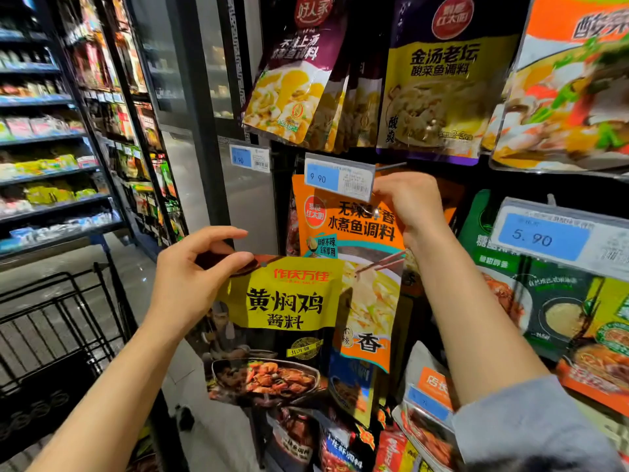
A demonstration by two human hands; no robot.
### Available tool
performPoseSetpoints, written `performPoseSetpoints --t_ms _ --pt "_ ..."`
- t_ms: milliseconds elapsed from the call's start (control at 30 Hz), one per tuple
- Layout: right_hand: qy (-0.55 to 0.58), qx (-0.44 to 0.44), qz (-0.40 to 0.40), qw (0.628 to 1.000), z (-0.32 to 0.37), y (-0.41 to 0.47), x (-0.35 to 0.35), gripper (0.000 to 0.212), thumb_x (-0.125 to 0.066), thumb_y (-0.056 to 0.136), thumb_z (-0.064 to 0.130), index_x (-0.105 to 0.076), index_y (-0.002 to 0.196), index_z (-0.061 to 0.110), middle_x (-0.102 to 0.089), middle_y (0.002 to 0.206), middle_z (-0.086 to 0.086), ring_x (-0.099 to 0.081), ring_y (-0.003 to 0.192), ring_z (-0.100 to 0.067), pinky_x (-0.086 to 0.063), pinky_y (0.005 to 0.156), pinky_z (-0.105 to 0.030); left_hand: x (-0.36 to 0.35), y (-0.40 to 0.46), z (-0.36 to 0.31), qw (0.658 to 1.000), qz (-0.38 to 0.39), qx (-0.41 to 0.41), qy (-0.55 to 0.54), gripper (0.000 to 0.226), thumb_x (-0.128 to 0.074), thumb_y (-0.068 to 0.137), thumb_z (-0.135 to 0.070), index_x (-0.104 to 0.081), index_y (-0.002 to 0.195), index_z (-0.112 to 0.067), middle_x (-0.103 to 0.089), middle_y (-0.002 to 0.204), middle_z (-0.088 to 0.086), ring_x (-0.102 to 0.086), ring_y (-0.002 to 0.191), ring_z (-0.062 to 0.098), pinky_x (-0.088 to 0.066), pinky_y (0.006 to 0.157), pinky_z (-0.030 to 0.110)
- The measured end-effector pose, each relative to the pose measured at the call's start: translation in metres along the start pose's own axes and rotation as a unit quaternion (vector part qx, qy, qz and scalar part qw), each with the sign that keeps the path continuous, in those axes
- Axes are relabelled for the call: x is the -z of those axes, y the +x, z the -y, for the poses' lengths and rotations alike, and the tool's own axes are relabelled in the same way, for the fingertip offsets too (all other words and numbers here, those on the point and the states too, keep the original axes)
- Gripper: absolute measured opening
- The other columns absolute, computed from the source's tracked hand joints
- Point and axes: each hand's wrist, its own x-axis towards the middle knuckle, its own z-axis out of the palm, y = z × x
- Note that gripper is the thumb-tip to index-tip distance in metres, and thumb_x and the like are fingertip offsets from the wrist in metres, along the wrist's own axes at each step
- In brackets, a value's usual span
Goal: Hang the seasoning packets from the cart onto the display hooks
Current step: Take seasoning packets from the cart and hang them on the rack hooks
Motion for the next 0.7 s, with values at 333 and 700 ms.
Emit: performPoseSetpoints --t_ms 333,700 --pt "-0.073 0.036 -0.028 0.996 0.000 -0.003 0.005 0.014 -0.070 0.073 0.008 -0.074 0.065 0.019 -0.072 0.070 -0.002 -0.069 0.071 -0.021 -0.056 0.069 -0.038 0.001 0.000 0.001 1.000 0.007 -0.018 -0.001 0.035 -0.073 0.074 -0.029 -0.063 0.087 -0.060 -0.065 0.083 -0.014 -0.059 0.072 0.003 -0.049 0.064 0.022" --pt "-0.194 0.187 -0.074 0.960 -0.011 -0.021 0.011 0.010 -0.064 0.085 0.016 -0.074 0.084 0.015 -0.062 0.078 0.013 -0.056 0.080 -0.005 -0.039 0.073 -0.020 -0.019 0.009 -0.013 0.999 0.036 -0.028 0.001 0.035 -0.073 0.073 -0.028 -0.064 0.087 -0.059 -0.067 0.082 -0.011 -0.060 0.071 0.004 -0.048 0.061 0.017"
